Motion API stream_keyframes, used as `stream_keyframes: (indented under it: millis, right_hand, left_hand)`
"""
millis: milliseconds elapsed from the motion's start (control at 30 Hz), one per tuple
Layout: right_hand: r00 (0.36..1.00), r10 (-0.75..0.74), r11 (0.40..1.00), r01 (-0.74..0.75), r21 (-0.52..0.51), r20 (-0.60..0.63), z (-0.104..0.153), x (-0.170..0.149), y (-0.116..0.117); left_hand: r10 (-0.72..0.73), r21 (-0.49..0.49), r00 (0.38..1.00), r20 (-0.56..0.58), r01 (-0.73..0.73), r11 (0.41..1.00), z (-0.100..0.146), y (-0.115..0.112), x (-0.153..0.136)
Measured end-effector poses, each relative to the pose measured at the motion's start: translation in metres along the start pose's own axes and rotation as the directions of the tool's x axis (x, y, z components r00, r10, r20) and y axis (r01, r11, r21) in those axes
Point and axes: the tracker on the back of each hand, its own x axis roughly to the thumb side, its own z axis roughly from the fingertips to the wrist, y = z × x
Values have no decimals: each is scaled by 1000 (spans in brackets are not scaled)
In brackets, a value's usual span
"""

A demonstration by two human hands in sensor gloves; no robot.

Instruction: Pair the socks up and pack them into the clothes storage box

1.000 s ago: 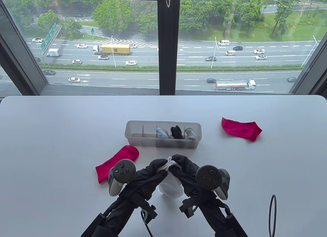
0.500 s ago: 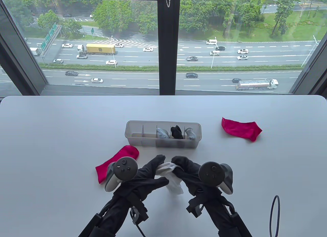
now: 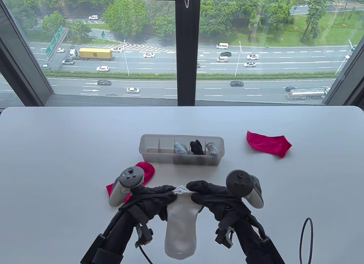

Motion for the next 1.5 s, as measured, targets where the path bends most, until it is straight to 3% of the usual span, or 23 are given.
stream_keyframes:
  millis: [67, 133, 167, 233, 267, 333, 367, 400, 467, 533, 633, 700, 767, 867, 1000, 1067, 1133, 1200, 1267, 1333, 1400, 1500]
  right_hand:
    - [985, 116, 991, -123, -51, -130, -9, -20, 18]
    - [956, 209, 970, -230, -81, -208, -13, -36, 29]
    - [951, 232, 966, -249, -62, -204, -13, -37, 29]
    - [932, 336, 942, -335, 34, -138, -10, -34, 28]
    - [919, 378, 926, -373, 65, -112, -9, -31, 27]
    - [883, 465, 869, -441, 223, -67, -9, -28, 29]
    - [872, 485, 852, -454, 260, -65, -8, -28, 31]
    - [848, 527, 808, -481, 340, -54, -8, -29, 36]
    - [829, 558, 752, -484, 447, -40, -9, -33, 45]
    - [830, 556, 722, -454, 522, -46, -9, -37, 51]
    - [860, 508, 743, -417, 524, -36, -12, -43, 68]
    - [847, 530, 741, -437, 510, -43, -14, -45, 78]
    - [833, 550, 782, -490, 384, -56, -16, -45, 85]
    - [843, 523, 835, -479, 269, -122, -17, -44, 89]
    - [866, 482, 849, -424, 315, -131, -20, -46, 83]
    - [911, 379, 896, -318, 310, -162, -20, -50, 79]
    - [940, 294, 920, -228, 319, -174, -18, -53, 77]
    - [947, 291, 889, -215, 405, -136, -16, -56, 75]
    - [945, 299, 878, -220, 424, -128, -16, -55, 78]
    - [938, 318, 881, -241, 407, -135, -17, -53, 81]
    - [950, 253, 933, -191, 304, -181, -19, -52, 83]
    - [965, 154, 939, -76, 335, -212, -19, -55, 83]
  left_hand:
    - [-178, 119, 975, -135, 194, 974, -10, -9, -14]
    - [-381, 104, 890, -249, 416, 903, -14, -20, -22]
    - [-431, 91, 865, -256, 465, 881, -13, -22, -21]
    - [-621, 12, 772, -138, 628, 778, -10, -28, -6]
    - [-654, -22, 752, -83, 655, 755, -9, -33, 1]
    - [-620, -251, 785, 8, 602, 758, -14, -51, 5]
    - [-606, -341, 795, -17, 565, 751, -17, -58, 3]
    - [-644, -471, 753, -138, 522, 711, -20, -69, -6]
    - [-714, -514, 686, -140, 566, 645, -24, -74, -13]
    - [-754, -456, 639, -155, 630, 628, -26, -69, -17]
    - [-687, -439, 701, -191, 564, 699, -28, -57, -30]
    - [-647, -427, 737, -195, 531, 732, -28, -51, -37]
    - [-603, -422, 779, -172, 495, 760, -27, -48, -37]
    - [-608, -416, 776, -164, 505, 756, -27, -49, -35]
    - [-666, -392, 725, -177, 569, 723, -26, -55, -35]
    - [-675, -288, 720, -160, 620, 730, -25, -53, -30]
    - [-619, -177, 768, -164, 594, 785, -25, -48, -29]
    - [-528, -204, 829, -185, 494, 845, -24, -44, -33]
    - [-434, -173, 882, -184, 405, 898, -23, -41, -37]
    - [-393, -180, 900, -191, 362, 915, -22, -41, -39]
    - [-389, -194, 902, -189, 354, 915, -22, -40, -39]
    - [-407, -229, 895, -182, 364, 903, -23, -42, -38]
